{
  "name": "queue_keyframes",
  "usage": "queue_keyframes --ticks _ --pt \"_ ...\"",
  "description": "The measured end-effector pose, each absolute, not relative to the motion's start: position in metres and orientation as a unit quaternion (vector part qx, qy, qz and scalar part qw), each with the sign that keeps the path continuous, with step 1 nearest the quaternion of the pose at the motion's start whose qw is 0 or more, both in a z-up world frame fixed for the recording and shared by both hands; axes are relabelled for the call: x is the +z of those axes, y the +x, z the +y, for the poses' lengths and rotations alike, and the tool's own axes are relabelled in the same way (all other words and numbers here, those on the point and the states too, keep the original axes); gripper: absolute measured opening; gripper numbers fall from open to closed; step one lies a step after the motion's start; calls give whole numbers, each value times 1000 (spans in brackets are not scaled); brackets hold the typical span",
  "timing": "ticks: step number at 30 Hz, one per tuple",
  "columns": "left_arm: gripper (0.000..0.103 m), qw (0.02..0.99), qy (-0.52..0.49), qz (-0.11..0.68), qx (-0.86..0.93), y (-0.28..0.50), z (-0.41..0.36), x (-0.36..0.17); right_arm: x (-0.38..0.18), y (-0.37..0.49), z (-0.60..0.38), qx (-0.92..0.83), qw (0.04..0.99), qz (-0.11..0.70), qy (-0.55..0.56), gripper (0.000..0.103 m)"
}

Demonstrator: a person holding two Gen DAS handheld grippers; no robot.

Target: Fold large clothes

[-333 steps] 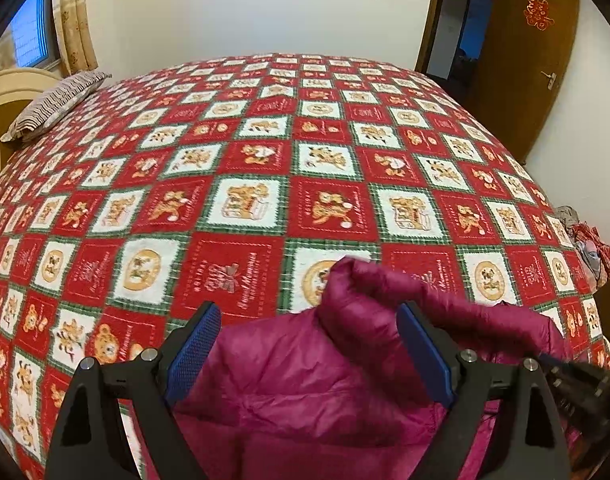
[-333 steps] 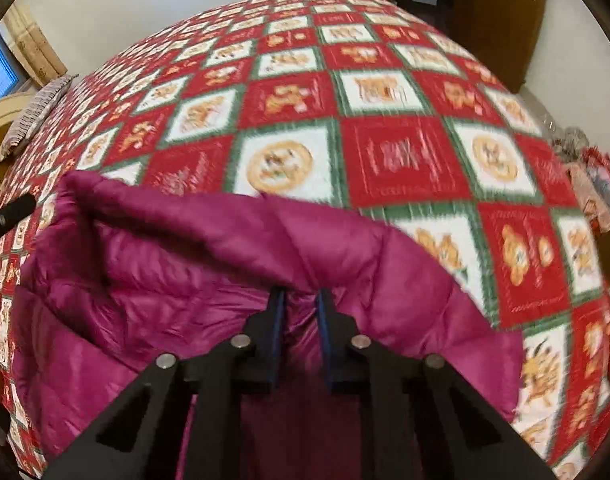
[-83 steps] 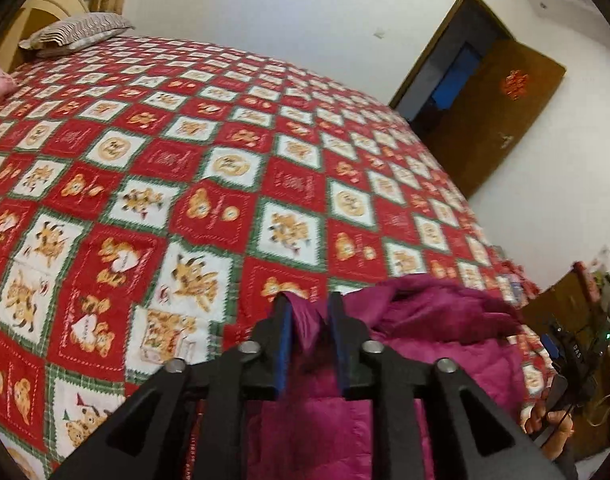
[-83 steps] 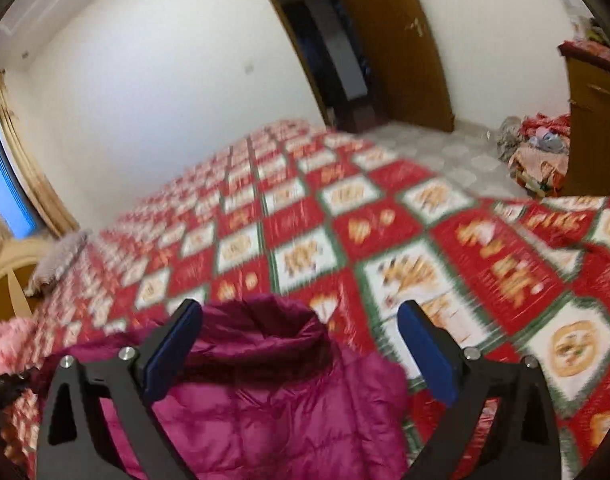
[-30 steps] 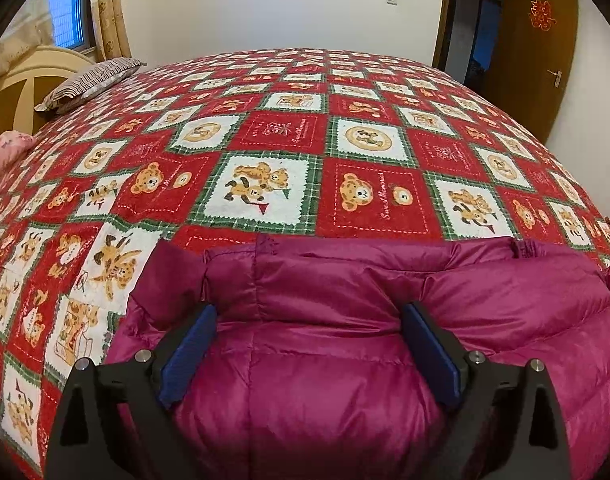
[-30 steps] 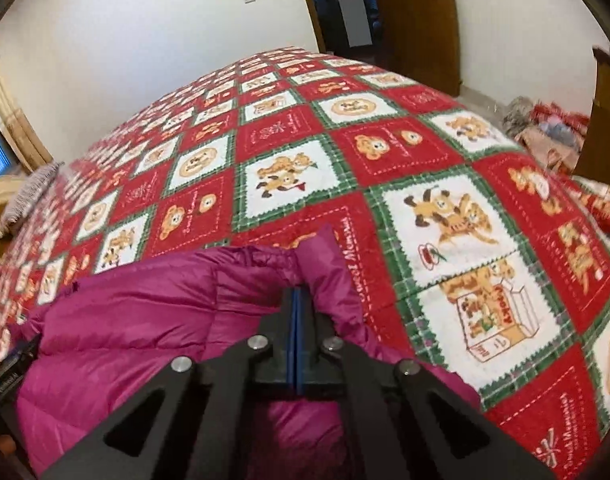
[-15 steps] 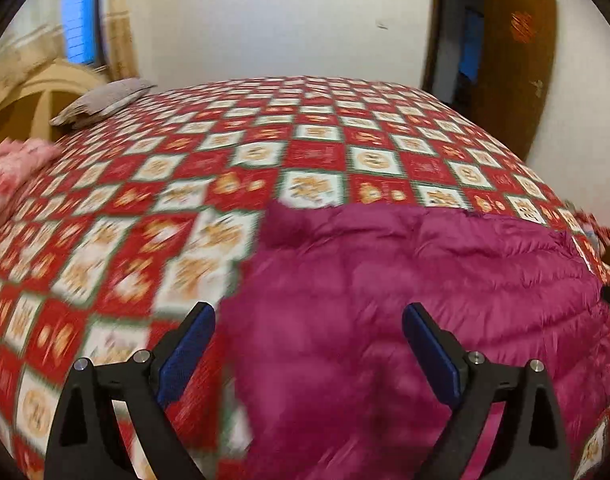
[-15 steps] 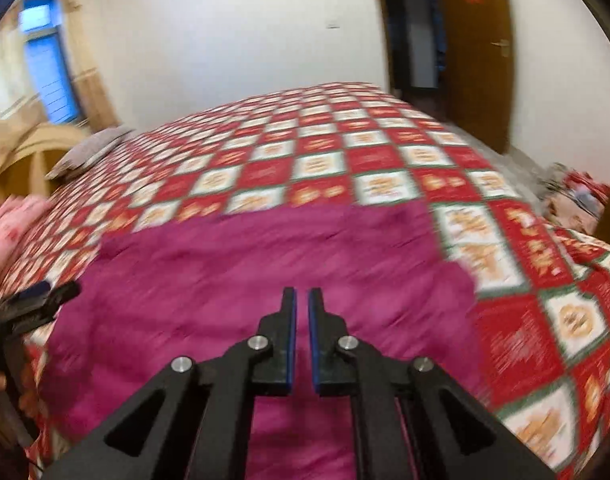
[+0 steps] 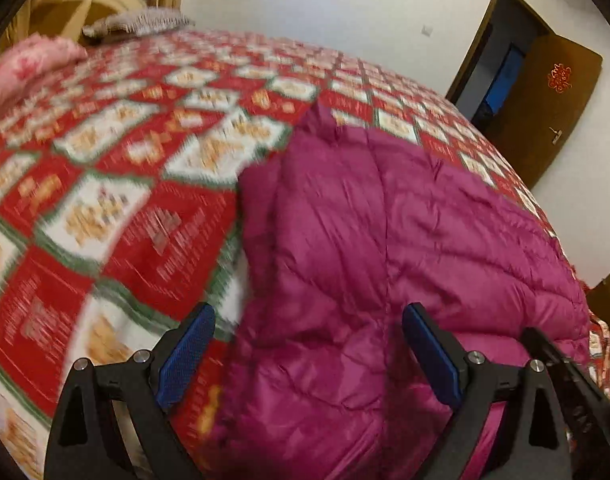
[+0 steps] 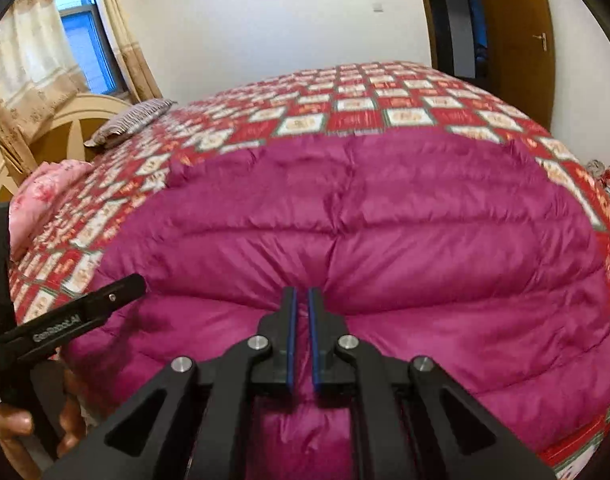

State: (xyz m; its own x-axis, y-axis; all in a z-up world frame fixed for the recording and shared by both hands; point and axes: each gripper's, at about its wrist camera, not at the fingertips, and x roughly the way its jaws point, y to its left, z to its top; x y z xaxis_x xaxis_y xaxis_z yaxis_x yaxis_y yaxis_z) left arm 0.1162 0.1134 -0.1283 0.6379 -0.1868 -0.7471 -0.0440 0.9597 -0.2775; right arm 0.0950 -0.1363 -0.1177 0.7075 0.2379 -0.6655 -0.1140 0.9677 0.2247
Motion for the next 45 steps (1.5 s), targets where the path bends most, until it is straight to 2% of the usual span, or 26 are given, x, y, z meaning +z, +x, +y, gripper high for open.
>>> queue_keyframes --ticks 6,11,16,20,21,22,24,25,28,33,45 --pt "95 902 -159 401 -40 110 111 -131 -130 96 -140 98 915 378 101 8" --pt "95 884 -258 378 -92 106 119 -127 -125 96 -140 94 912 387 100 8" --pt "95 881 -281 370 -93 108 119 -126 -106 96 -136 90 924 357 100 8" --pt "95 874 -309 363 -92 110 120 -127 -129 107 -138 100 908 383 135 8" --pt "89 871 -315 362 -105 112 119 -125 -133 108 -140 103 907 384 141 8" --pt "66 870 -316 359 -117 113 118 -123 -135 109 -142 106 904 387 147 8" --pt "38 873 -304 358 -134 117 113 -114 -137 112 -146 110 897 395 164 8" --pt "30 873 -302 357 -141 118 111 -110 -137 112 -148 111 895 397 172 7" --pt "22 875 -298 348 -158 121 106 -98 -140 110 -153 113 890 397 195 6" --pt "15 885 -274 325 -190 117 92 -73 -141 110 -157 118 879 404 225 6" --pt "13 902 -195 286 -260 88 78 -21 -144 100 -128 199 824 430 312 6"
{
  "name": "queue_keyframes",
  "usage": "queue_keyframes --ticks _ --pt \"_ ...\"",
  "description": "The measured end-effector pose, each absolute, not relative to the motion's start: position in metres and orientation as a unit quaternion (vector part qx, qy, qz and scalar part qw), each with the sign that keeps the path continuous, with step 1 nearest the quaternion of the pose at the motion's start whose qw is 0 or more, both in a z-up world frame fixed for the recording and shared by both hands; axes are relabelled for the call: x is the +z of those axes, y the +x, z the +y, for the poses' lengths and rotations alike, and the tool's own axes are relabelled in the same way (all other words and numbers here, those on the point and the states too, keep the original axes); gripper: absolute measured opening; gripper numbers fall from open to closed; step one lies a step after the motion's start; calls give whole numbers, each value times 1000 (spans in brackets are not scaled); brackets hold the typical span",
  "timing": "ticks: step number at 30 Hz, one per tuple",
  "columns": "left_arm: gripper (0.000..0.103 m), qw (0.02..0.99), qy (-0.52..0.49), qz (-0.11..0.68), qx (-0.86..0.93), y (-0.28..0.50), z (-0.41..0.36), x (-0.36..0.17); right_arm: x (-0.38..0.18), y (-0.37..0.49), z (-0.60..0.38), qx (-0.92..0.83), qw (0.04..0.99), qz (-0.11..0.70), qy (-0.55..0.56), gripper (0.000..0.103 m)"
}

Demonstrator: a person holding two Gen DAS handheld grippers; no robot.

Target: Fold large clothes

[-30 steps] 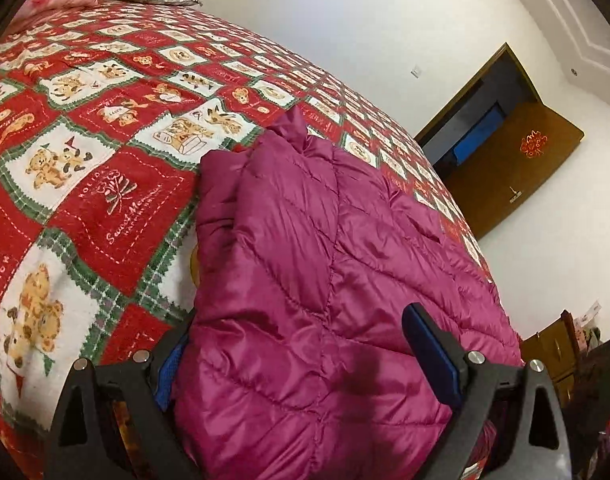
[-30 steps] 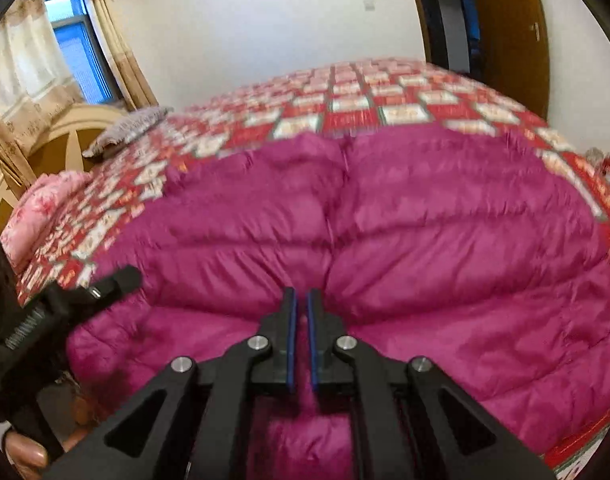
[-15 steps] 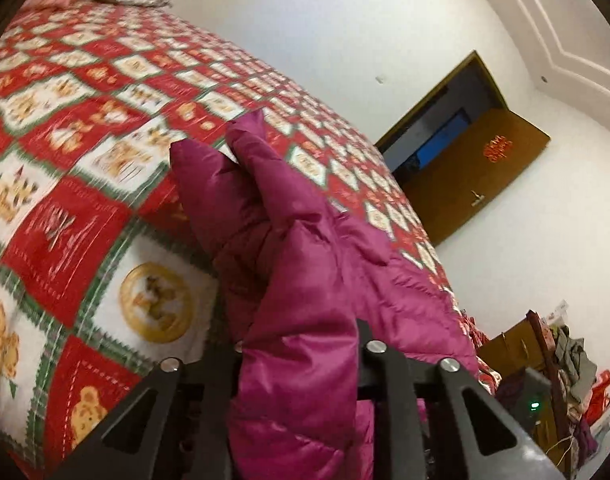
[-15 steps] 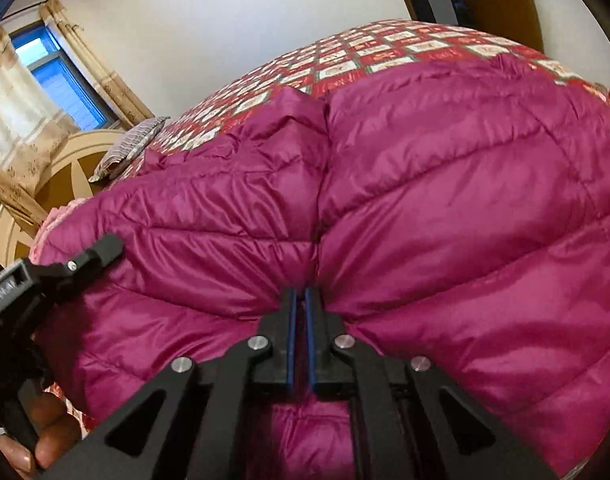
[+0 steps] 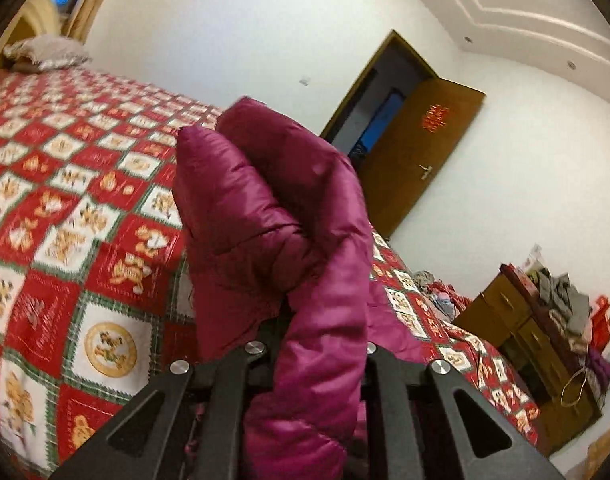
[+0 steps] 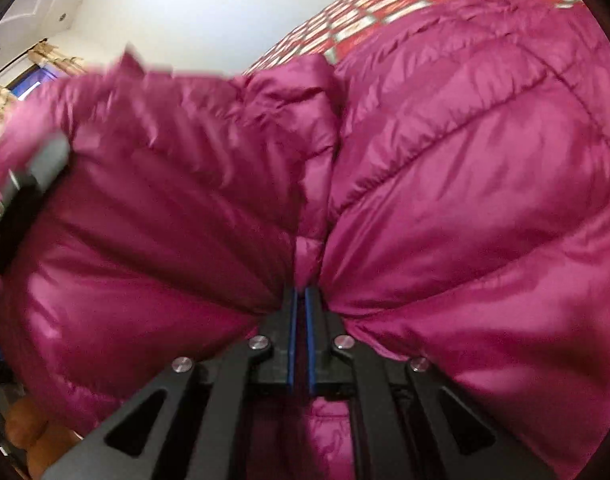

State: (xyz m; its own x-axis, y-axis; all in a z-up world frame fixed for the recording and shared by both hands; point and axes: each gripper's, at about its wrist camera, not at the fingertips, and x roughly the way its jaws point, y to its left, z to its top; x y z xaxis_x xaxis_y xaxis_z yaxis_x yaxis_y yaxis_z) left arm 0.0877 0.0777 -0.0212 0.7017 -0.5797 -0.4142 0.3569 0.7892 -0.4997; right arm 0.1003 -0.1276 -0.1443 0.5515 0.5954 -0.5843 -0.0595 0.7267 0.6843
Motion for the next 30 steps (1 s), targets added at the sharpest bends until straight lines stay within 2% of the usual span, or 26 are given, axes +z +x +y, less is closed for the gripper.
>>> queue_keyframes --ticks 4,5,9,17,30 --pt "12 918 -136 272 -255 80 70 -11 -138 101 -105 261 804 437 308 6" --pt "12 919 -128 268 -258 77 67 -8 -133 98 -107 263 808 431 303 10" --pt "12 924 -97 259 -264 74 52 -3 -116 87 -140 255 821 400 317 10" --pt "13 919 -74 271 -275 77 18 -16 -101 60 -210 190 851 366 324 11" --pt "13 920 -38 294 -256 78 -5 -23 -97 37 -223 171 860 360 319 11"
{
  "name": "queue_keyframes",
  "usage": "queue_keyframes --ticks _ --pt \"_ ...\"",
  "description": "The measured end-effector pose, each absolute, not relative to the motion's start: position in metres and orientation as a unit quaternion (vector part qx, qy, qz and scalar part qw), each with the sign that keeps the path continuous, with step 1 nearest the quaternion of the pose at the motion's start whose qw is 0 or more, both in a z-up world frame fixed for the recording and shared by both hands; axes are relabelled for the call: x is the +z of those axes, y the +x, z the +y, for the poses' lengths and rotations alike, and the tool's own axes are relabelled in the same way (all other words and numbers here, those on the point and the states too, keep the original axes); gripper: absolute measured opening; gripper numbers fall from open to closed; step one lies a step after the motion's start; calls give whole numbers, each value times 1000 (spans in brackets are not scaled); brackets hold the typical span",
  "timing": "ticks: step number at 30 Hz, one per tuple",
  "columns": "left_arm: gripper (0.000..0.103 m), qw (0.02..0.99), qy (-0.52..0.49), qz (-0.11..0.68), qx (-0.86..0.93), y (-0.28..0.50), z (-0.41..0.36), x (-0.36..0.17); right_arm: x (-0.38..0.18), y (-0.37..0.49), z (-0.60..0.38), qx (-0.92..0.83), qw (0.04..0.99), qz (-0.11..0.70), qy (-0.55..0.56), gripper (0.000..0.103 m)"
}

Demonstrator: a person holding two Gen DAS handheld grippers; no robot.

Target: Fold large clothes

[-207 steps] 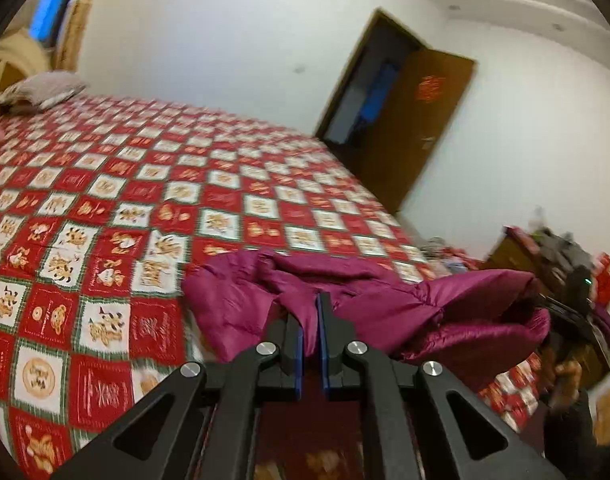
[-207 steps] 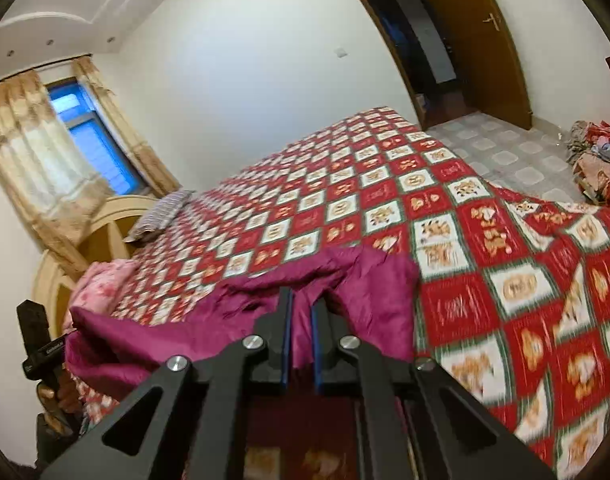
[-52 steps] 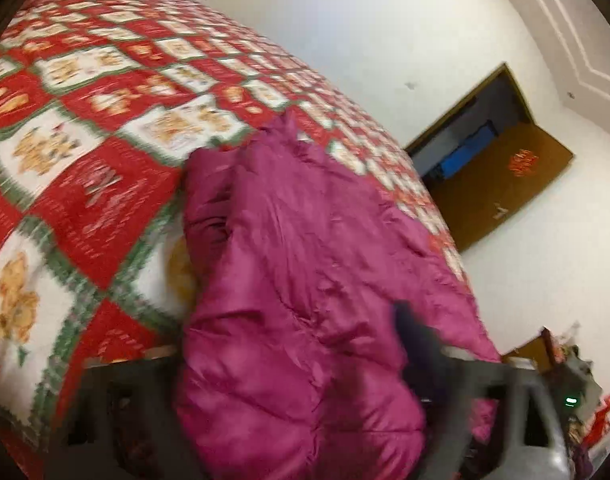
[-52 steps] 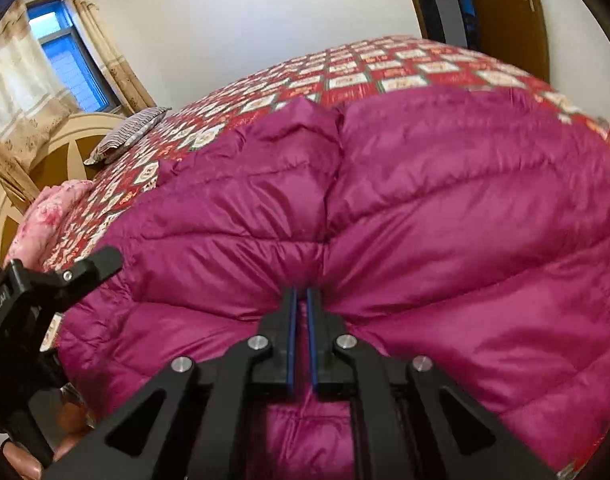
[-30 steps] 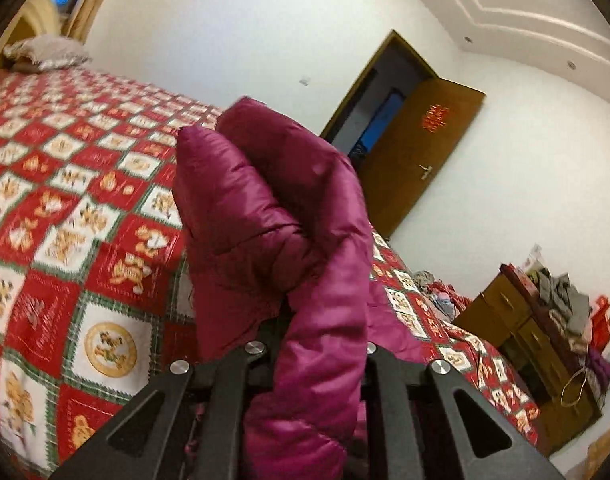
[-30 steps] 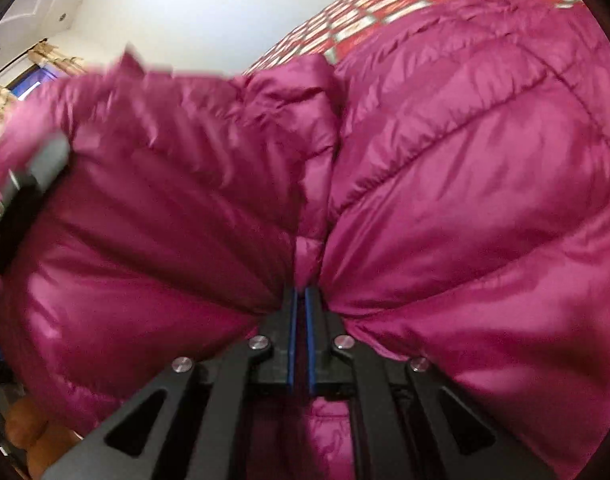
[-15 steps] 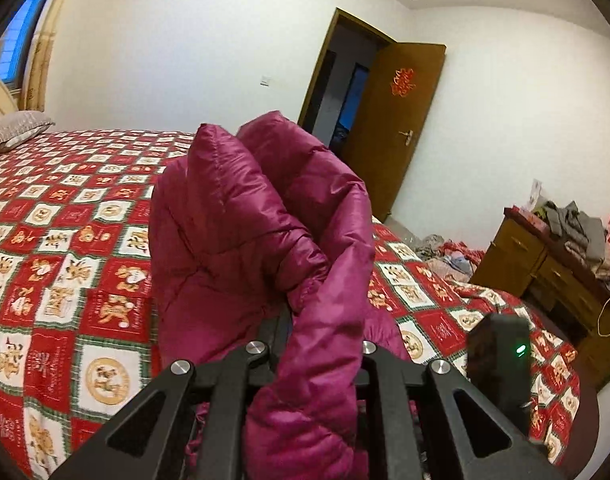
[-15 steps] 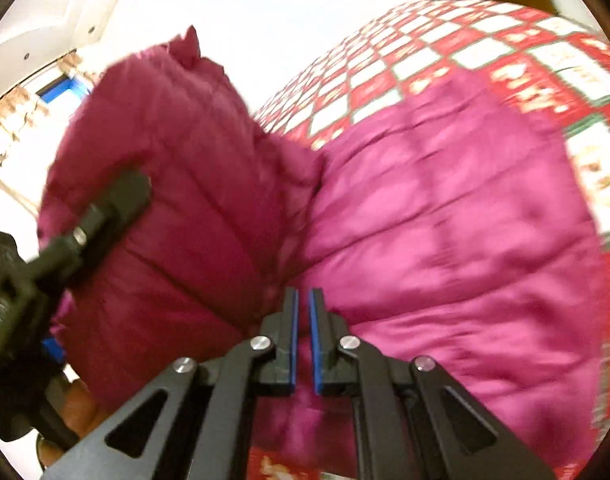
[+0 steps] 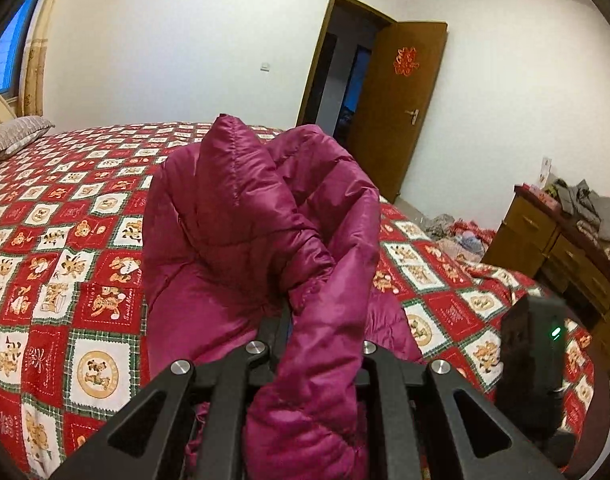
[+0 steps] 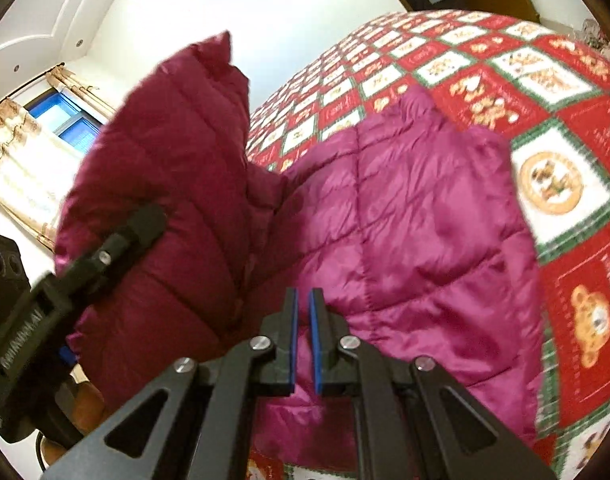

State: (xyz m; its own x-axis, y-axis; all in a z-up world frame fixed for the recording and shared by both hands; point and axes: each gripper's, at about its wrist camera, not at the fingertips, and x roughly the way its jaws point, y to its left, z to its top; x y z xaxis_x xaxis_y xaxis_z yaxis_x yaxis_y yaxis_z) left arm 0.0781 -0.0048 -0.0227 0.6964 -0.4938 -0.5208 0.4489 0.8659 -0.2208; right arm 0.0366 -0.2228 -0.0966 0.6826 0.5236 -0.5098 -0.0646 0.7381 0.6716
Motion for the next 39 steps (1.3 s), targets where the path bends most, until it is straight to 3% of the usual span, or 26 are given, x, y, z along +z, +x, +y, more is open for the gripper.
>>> queue_keyframes --ticks 18,22,37,39 --pt "13 902 26 345 -260 81 -56 -60 -105 26 -269 105 865 350 344 11" --pt "13 900 50 346 -261 77 -68 -68 -104 21 -279 99 863 348 353 17" --pt "13 896 165 329 -247 56 -119 -105 -108 18 -308 71 867 345 352 18" --pt "13 899 183 314 -243 50 -125 -112 -104 21 -312 72 870 344 345 30"
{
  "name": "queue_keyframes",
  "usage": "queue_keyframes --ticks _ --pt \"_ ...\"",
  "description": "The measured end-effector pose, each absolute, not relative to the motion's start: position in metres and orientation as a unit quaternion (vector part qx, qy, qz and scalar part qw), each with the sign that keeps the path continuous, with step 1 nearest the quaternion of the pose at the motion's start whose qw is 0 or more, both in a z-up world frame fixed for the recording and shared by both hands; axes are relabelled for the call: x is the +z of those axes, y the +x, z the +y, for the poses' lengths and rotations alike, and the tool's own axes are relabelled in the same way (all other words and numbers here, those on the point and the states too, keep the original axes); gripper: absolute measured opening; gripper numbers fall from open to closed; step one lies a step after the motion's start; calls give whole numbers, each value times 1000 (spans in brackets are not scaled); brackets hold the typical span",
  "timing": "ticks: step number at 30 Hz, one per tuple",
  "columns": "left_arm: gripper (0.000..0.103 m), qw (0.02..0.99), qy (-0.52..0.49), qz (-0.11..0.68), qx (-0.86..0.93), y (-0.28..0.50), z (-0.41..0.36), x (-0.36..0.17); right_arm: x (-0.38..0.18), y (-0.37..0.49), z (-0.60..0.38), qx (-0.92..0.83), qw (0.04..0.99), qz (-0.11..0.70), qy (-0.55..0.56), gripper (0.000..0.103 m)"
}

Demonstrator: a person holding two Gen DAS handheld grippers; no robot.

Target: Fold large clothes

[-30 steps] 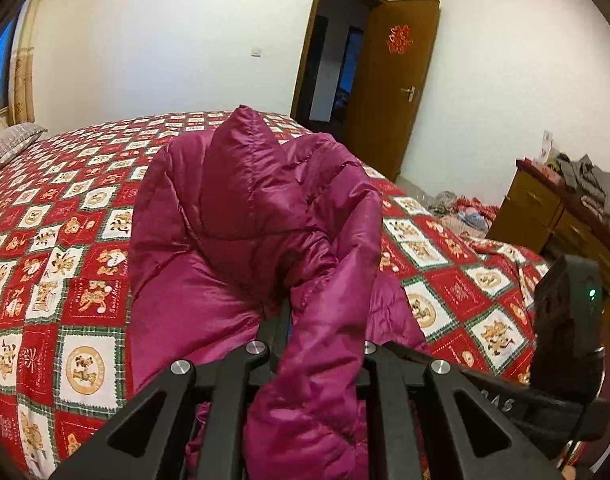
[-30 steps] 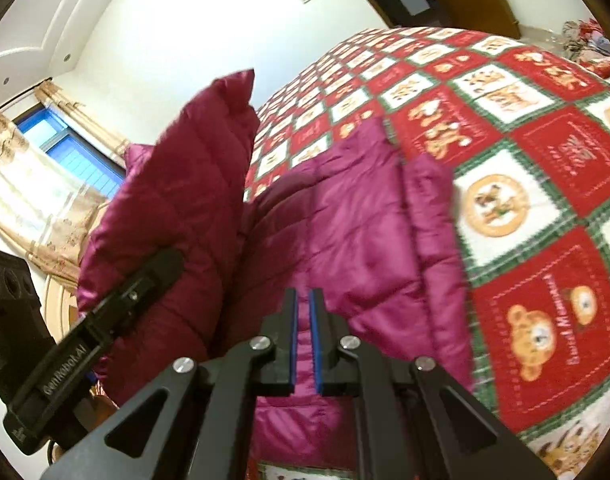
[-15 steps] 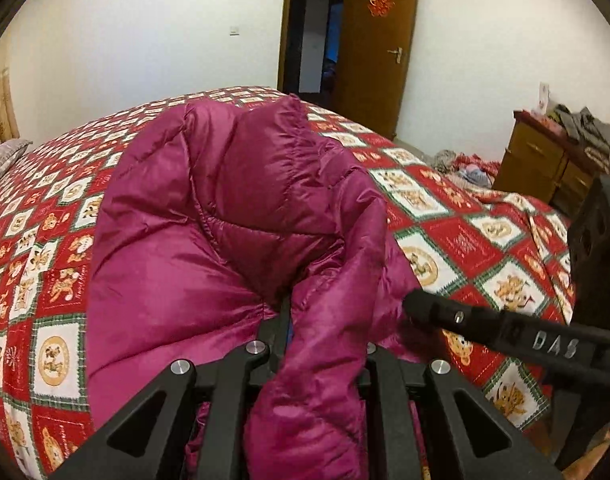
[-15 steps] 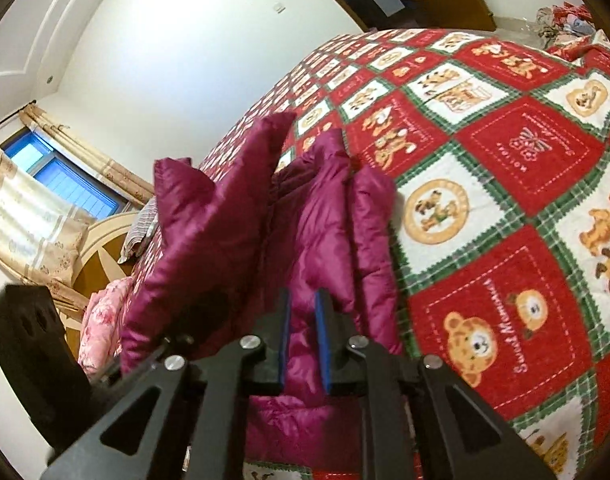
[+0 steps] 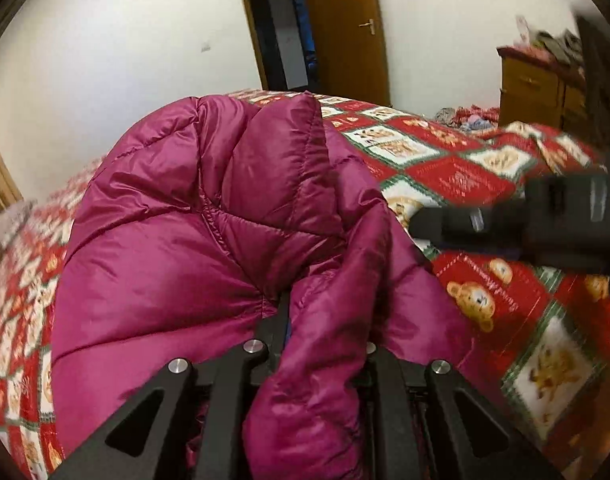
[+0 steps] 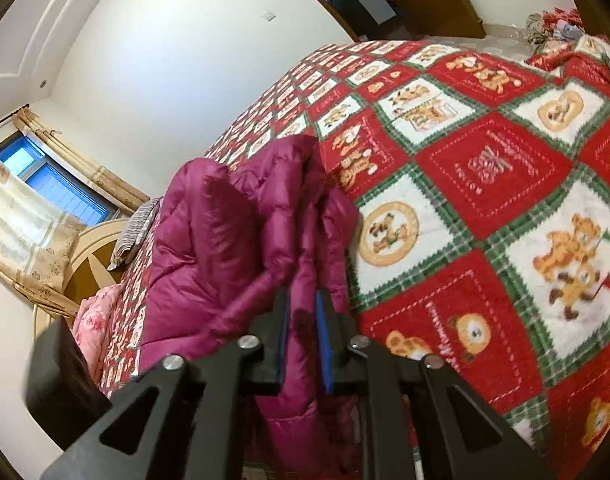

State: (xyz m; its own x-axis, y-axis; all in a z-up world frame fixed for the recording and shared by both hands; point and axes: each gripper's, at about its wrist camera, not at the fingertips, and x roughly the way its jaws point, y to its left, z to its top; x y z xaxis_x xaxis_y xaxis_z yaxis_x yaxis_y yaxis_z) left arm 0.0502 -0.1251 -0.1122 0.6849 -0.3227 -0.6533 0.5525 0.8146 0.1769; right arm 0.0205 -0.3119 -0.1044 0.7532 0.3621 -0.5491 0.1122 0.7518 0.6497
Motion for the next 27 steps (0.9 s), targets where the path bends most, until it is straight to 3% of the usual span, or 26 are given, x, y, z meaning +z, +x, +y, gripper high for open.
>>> queue_keyframes --ticks 2,7,9,11,13,17,20,22,24,27 --pt "13 902 187 306 -242 48 -128 -116 -99 24 -315 74 874 338 341 73" --pt "13 902 178 300 -254 47 -123 -118 -88 60 -308 112 877 357 302 74" --pt "15 900 176 302 -260 47 -118 -116 -90 83 -297 133 872 381 277 65" --pt "21 897 182 301 -268 46 -114 -113 -94 100 -285 145 867 410 243 30" --pt "25 891 185 304 -283 43 -110 -108 -97 106 -280 134 869 422 221 22" --pt "28 880 186 307 -312 27 -92 -90 -103 110 -287 114 864 431 235 18" --pt "39 876 200 295 -326 4 -72 -77 -108 110 -291 111 862 433 240 17" --pt "56 876 197 285 -335 -10 -50 -68 -112 110 -295 110 861 434 241 16" --pt "66 877 182 285 -341 -17 -27 -60 -115 110 -298 111 861 435 240 15" --pt "67 878 136 294 -352 -10 4 -41 -117 107 -303 117 859 435 244 15"
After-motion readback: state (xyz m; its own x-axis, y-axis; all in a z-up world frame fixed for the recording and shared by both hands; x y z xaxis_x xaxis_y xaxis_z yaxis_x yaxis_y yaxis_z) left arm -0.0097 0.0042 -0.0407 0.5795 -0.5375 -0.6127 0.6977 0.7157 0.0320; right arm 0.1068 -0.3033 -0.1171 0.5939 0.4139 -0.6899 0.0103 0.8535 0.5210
